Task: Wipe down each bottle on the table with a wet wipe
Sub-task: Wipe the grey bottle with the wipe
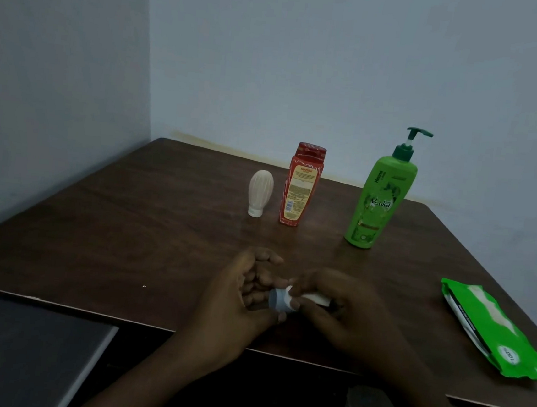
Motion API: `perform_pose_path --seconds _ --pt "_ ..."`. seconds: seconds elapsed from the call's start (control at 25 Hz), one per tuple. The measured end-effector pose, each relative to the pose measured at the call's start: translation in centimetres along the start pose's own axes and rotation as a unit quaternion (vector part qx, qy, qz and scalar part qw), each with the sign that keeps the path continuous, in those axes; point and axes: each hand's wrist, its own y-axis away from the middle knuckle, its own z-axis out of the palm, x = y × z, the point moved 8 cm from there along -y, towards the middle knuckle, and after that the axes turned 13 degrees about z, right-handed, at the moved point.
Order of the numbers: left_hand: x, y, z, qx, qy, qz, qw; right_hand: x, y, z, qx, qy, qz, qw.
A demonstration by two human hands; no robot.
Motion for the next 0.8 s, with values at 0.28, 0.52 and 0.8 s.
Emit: perform_pose_path --seconds 0.28,0.52,0.8 --pt "-0.5 -0.2 -0.2 -0.010 -0.012 -0.004 1.000 3.9 0.0 -2.7 -0.013 -0.063 0.079 0.995" --pt "-0.6 -0.1 -0.4 -0.005 -0.011 -0.004 1.000 1.2 -0.9 -0.5 -0.037 -0.007 0.021 0.999" --pt "-0.7 -0.2 0.0 -0.019 -0.017 0.000 1.000 0.7 -1.0 -0.7 -0.040 -0.004 0.023 0.999"
